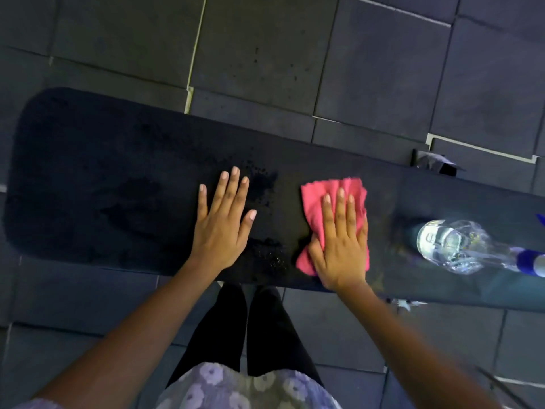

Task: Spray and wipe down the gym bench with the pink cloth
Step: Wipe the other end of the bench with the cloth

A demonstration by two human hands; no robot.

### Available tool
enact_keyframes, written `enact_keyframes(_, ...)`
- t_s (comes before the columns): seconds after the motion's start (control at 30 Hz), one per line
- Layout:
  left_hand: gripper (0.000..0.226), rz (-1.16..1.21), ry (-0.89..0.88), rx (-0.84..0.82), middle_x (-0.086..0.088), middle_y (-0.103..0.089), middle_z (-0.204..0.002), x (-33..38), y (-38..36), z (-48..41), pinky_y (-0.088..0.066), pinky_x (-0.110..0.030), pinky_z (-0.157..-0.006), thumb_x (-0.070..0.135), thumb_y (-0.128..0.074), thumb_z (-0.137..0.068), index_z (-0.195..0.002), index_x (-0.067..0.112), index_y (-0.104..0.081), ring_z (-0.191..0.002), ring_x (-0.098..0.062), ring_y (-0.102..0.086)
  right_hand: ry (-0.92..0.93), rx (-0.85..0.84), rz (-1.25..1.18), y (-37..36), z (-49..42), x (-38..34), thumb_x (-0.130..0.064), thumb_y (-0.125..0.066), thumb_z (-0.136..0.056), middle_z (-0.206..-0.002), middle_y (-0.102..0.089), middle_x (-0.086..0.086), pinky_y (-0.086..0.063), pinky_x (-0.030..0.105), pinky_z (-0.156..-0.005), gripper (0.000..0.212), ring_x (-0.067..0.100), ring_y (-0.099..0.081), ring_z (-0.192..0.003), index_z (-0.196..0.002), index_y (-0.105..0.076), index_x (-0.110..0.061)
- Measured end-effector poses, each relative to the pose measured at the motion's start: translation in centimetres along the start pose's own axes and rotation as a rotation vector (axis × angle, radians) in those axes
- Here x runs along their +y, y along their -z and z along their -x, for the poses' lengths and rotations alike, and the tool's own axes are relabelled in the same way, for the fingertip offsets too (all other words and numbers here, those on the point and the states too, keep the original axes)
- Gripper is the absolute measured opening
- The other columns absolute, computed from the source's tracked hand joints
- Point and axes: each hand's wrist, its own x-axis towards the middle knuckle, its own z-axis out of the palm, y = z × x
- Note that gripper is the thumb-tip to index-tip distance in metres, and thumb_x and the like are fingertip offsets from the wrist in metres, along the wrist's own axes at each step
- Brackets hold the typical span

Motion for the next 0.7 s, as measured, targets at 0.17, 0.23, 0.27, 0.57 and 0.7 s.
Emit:
enact_keyframes(0.17, 0.061, -0.050, -0.018, 0.021, -0.005, -0.007, -0.162, -0.8, -0.6, 1.1, -0.002, -0.051, -0.120, 0.041, -0.025, -0.101, -0.153, 0.013, -0.014, -0.150, -0.019, -0.002, -0.190, -0.051, -0.019, -2.7, 9.3, 0.3, -0.038, -0.030, -0.091, -0.162, -0.012, 0.019, -0.019, 0.062, -0.114, 0.071, 0.037, -0.009, -0.150, -0.153, -0.019, -0.006)
enact_keyframes(0.23, 0.061, -0.063, -0.003, 0.028, -0.005, -0.006, -0.162, -0.7, -0.8, 1.1, -0.004, -0.052, -0.120, 0.041, -0.025, -0.101, -0.154, 0.013, -0.012, -0.150, -0.020, -0.002, -0.221, -0.034, -0.040, -3.1, 9.5, -0.2, -0.040, -0.028, -0.093, -0.161, -0.011, 0.020, -0.015, 0.063, -0.115, 0.071, 0.038, -0.007, -0.150, -0.153, -0.017, -0.004)
enact_keyframes(0.27, 0.061, -0.065, 0.001, 0.029, -0.005, -0.006, -0.162, -0.7, -0.8, 1.1, -0.004, -0.053, -0.120, 0.041, -0.025, -0.101, -0.154, 0.013, -0.011, -0.150, -0.020, -0.002, -0.230, -0.013, -0.051, -3.2, 8.8, -0.4, -0.041, -0.027, -0.093, -0.161, -0.011, 0.020, -0.013, 0.062, -0.116, 0.071, 0.038, -0.007, -0.150, -0.153, -0.017, -0.003)
enact_keyframes(0.57, 0.062, -0.075, -0.024, 0.047, -0.006, -0.006, -0.162, -0.9, -0.8, 1.0, -0.004, -0.052, -0.120, 0.043, -0.025, -0.102, -0.154, 0.012, -0.011, -0.150, -0.021, -0.002, -0.298, 0.171, -0.074, 0.3, -5.0, -0.3, -0.043, -0.014, -0.094, -0.161, -0.008, 0.023, -0.006, 0.051, -0.122, 0.074, 0.037, -0.005, -0.150, -0.153, -0.011, 0.002)
enact_keyframes(0.7, 0.062, -0.074, -0.028, 0.050, -0.005, -0.005, -0.162, -0.9, -0.7, 0.9, -0.004, -0.051, -0.120, 0.044, -0.025, -0.102, -0.154, 0.013, -0.011, -0.150, -0.020, -0.002, -0.431, 0.226, -0.145, 2.2, -11.9, 1.0, -0.048, -0.007, -0.086, -0.162, -0.013, 0.017, -0.006, 0.050, -0.121, 0.081, 0.032, -0.010, -0.150, -0.154, -0.016, -0.004)
